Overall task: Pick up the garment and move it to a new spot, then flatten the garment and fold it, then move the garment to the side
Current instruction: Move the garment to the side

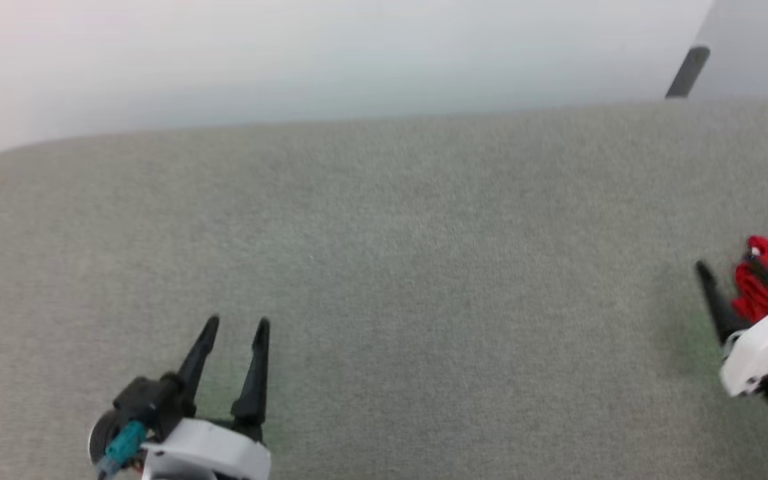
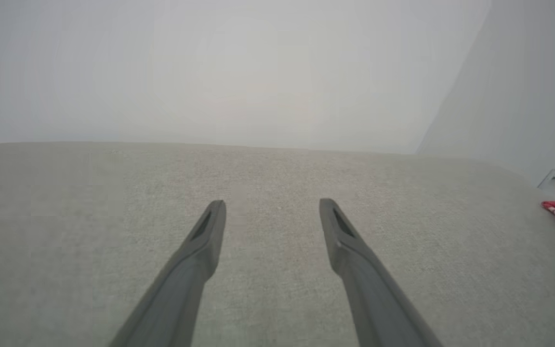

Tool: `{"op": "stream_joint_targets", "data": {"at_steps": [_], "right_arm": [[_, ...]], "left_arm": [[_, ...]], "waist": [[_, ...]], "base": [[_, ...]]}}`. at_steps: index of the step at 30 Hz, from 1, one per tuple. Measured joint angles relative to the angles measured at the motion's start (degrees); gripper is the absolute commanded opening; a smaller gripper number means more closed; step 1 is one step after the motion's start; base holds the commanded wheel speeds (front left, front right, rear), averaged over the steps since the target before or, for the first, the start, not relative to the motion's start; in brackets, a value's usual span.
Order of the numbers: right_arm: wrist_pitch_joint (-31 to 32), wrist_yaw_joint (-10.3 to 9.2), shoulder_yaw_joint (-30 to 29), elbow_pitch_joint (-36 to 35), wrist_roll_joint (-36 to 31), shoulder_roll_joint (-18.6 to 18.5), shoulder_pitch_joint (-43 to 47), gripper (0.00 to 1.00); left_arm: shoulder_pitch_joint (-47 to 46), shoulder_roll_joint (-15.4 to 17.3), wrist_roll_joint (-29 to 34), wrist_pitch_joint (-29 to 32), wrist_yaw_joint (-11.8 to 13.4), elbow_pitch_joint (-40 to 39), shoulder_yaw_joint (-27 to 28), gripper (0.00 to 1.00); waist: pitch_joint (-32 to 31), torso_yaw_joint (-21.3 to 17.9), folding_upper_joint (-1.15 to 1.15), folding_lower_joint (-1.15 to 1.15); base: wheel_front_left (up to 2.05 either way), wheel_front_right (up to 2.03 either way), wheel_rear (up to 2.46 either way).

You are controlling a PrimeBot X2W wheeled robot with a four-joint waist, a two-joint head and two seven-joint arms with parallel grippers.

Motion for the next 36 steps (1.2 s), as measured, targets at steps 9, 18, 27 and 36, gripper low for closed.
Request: {"op": "stream_joint_targets", "data": {"at_steps": [9, 18, 27, 36], "right_arm": [[-3.89, 0.00, -2.37, -4.31, 1.26, 6.20, 7.28, 1.00], [-4.30, 0.00, -7.03, -10.00, -2.47, 9.78, 11.09, 1.00], [-4.31, 0.00, -13.84, -16.34, -6.43, 12.56, 17.14, 1.00], [-3.82, 0.00, -21.30, -24.24, -8.26, 14.68, 26.17, 1.00]], "left_arm": [[3.97, -1.52, 0.53, 0.00, 0.00, 3.90, 3.80, 1.00], [4.80, -1.19, 0.33, 0.00, 0.00, 5.04, 5.77, 1.00], [6.39, -0.60, 0.49, 0.00, 0.00, 3.68, 6.30, 1.00], [10.46, -0.96, 1.01, 0.00, 0.00, -0.42, 7.28, 1.00]], "waist": [[-7.26, 2.62, 0.00, 0.00], [-11.49, 4.99, 0.00, 0.00], [-12.70, 5.86, 0.00, 0.00], [-12.82, 6.35, 0.00, 0.00]], "base": [[0.00, 0.00, 0.00], [0.00, 0.00, 0.00], [0.00, 0.00, 0.00], [0.00, 0.00, 0.00]]}}
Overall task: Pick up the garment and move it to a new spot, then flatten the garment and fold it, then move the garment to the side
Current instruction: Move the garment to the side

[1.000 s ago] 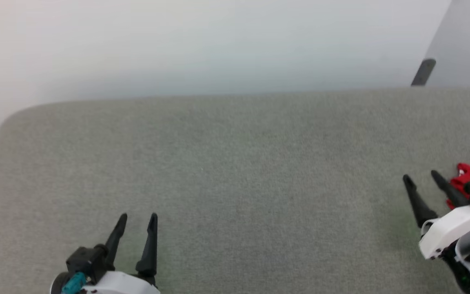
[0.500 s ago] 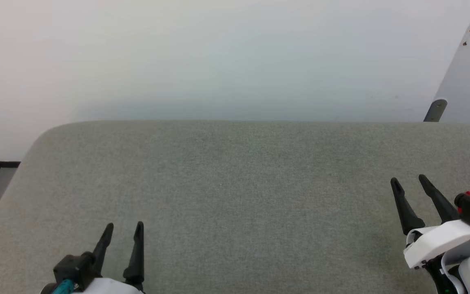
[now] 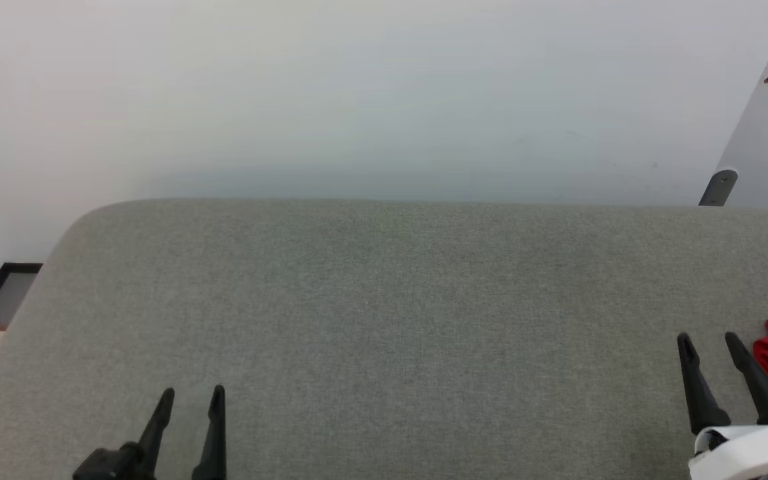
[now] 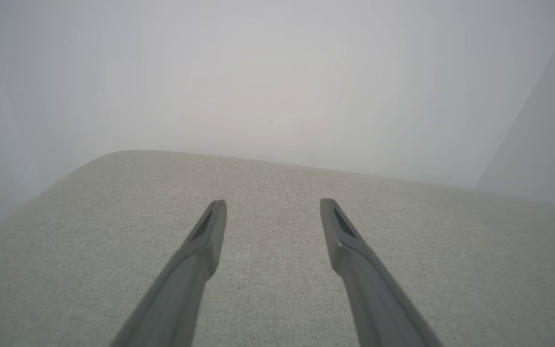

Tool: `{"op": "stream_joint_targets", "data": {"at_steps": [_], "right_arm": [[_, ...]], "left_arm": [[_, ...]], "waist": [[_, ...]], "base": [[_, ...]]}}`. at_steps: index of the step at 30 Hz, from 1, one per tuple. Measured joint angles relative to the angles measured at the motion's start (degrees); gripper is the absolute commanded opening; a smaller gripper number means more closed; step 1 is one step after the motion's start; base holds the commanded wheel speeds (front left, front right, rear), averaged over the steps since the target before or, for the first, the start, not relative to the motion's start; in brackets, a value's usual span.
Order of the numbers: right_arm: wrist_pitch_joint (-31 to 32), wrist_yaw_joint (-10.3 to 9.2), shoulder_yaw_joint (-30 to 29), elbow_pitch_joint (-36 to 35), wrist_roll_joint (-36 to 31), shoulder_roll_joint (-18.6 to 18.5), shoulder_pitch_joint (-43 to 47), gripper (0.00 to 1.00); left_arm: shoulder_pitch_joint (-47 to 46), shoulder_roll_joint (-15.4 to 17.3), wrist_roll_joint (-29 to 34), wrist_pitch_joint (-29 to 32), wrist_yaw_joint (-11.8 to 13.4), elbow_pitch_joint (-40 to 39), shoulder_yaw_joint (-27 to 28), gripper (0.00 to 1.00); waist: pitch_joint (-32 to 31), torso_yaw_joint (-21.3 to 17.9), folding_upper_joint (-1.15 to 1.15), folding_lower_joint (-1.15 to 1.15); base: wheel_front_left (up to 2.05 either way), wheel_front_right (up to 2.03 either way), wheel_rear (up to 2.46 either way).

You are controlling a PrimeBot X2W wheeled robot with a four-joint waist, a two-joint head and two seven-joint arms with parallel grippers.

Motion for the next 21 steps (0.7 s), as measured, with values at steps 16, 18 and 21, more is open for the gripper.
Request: {"op": "stream_joint_targets", "data": {"at_steps": [16, 18, 21], "right_arm": [[5.31, 0.00, -6.59, -12.37, -2.42, 2.81, 9.09, 1.00], [5.72, 0.00, -7.14, -13.23, -2.49, 3.20, 9.61, 1.00], [6.31, 0.00, -7.46, -14.15, -2.66, 3.77, 10.09, 1.00]], "left_arm": [[7.15, -0.89, -1.42, 0.00, 0.00, -5.64, 1.31, 1.00], [7.20, -0.89, -1.41, 0.00, 0.00, -5.78, 1.23, 1.00], [7.21, -0.94, -1.40, 0.00, 0.00, -5.83, 0.85, 1.00]], "waist": [[0.11, -0.36, 0.00, 0.00], [0.14, -0.28, 0.00, 0.00], [0.16, -0.23, 0.00, 0.00]], "base": [[0.00, 0.00, 0.00], [0.00, 0.00, 0.00], [0.00, 0.00, 0.00]]}}
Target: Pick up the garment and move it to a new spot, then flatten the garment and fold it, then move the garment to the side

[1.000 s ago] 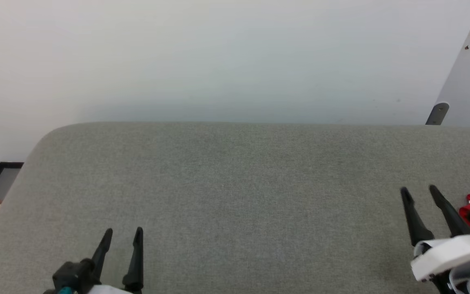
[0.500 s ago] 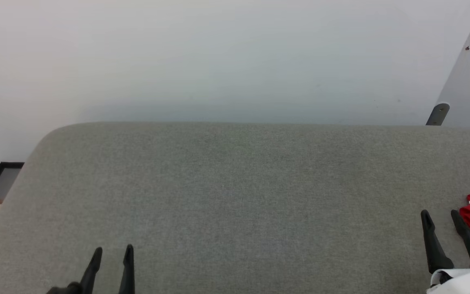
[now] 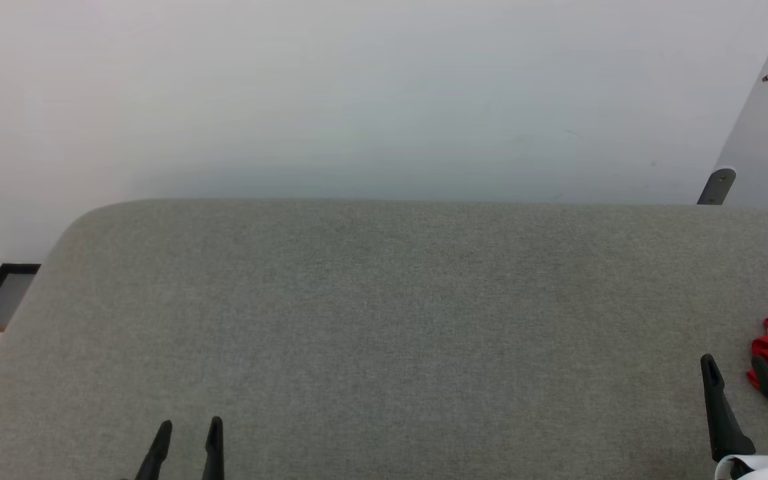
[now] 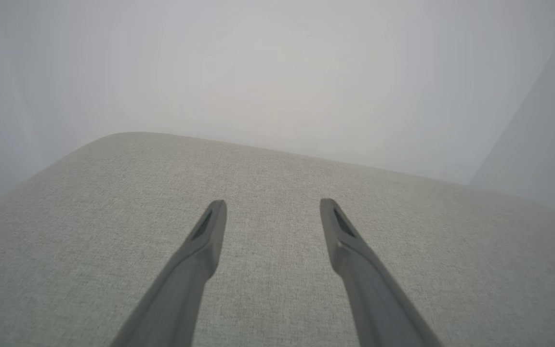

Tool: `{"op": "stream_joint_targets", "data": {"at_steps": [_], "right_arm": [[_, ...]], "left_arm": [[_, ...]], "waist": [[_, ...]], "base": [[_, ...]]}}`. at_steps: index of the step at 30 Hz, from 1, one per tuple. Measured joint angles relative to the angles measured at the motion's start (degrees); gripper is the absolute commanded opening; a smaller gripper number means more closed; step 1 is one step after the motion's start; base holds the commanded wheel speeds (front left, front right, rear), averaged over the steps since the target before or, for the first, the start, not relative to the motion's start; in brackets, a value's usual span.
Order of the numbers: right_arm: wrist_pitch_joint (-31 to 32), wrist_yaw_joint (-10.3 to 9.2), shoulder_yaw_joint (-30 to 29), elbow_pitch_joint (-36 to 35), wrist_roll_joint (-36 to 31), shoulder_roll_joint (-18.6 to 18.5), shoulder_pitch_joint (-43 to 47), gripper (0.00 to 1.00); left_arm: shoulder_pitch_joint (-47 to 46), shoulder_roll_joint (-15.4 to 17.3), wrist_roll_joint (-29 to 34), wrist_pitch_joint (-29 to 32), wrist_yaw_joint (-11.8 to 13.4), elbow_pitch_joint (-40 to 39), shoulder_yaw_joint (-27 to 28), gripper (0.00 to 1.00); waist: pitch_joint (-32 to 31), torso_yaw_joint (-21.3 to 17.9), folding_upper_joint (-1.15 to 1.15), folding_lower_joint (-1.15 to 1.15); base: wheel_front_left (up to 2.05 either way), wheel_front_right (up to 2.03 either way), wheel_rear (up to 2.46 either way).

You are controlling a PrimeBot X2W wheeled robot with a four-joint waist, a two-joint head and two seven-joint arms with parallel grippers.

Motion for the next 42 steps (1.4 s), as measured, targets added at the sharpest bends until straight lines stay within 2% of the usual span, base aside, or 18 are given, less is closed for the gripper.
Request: {"op": "stream_joint_targets", "data": {"at_steps": [22, 23, 28, 42], "right_arm": [[0.29, 0.00, 0.64, -0.37, -0.22, 1.58, -0.04, 1.00], [0.29, 0.00, 0.81, -0.33, -0.22, 1.62, -0.07, 0.00], [0.67, 0.00, 1.41, 1.94, 0.18, 2.58, 0.76, 0.00], [3.26, 0.00, 0.62, 3.93, 12.24, 3.91, -0.61, 0.00]], "left_arm": [[-0.03, -0.16, 0.62, 0.00, 0.00, 0.20, 1.26, 1.00], [-0.02, 0.03, 1.08, 0.00, 0.00, 0.29, 1.23, 0.00], [0.51, -0.63, 0.58, 0.25, 0.01, 2.49, 1.08, 0.00], [-1.86, -1.26, -12.94, 4.14, 0.01, 3.79, 1.68, 0.00]], "waist": [[-0.54, -1.20, 0.00, 0.00], [-0.57, -1.28, 0.00, 0.00], [-0.57, -1.40, 0.00, 0.00], [0.01, -1.67, 0.00, 0.00]], "base": [[0.00, 0.00, 0.00], [0.00, 0.00, 0.00], [0.00, 0.00, 0.00], [0.00, 0.00, 0.00]]}}
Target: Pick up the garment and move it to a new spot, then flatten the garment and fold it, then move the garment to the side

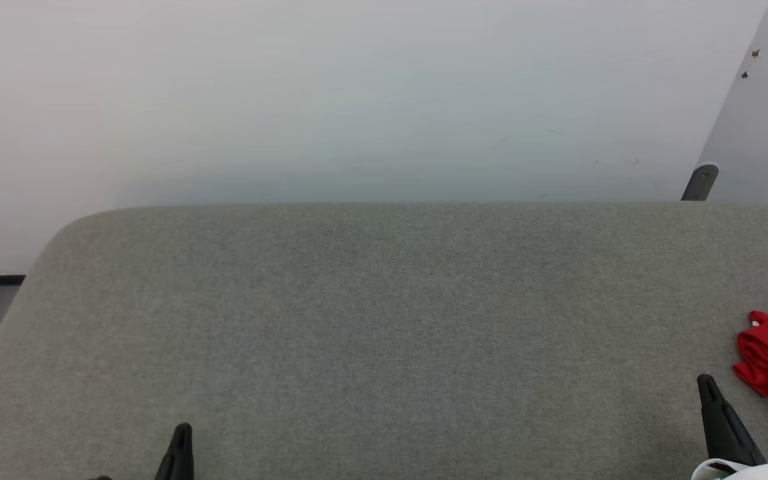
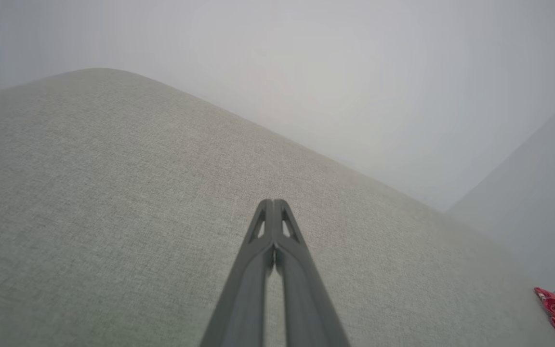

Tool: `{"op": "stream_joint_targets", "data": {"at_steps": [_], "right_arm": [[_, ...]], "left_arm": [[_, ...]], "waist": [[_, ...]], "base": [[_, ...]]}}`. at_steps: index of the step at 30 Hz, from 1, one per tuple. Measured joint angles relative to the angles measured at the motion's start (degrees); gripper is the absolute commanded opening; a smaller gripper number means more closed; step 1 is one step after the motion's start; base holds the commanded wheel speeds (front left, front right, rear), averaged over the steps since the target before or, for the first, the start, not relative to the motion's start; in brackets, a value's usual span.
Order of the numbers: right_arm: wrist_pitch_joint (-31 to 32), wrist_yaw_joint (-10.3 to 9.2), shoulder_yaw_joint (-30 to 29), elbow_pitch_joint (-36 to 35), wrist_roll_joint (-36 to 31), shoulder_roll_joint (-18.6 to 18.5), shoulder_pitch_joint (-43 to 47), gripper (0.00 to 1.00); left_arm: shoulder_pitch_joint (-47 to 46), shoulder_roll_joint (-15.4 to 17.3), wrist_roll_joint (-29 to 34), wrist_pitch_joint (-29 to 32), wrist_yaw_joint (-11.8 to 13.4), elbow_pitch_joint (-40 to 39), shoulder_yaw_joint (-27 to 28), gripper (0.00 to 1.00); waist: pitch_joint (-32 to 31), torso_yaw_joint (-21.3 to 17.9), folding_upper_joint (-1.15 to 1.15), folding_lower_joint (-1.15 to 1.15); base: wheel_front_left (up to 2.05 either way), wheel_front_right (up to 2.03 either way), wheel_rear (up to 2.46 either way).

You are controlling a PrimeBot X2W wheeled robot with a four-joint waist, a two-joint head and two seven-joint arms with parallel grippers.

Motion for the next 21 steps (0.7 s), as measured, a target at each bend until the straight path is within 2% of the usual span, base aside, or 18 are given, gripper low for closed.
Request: {"op": "stream_joint_targets", "data": {"at_steps": [21], "right_arm": [[3.05, 0.00, -0.93, 2.22, 15.64, 1.67, -2.97, 0.00]], "left_arm": [[-4.21, -0.75, -17.18, 4.93, 0.00, 1.25, 0.78, 0.00]], "waist": [[0.85, -0.41, 0.00, 0.00]], "base": [[0.00, 0.00, 0.00]]}}
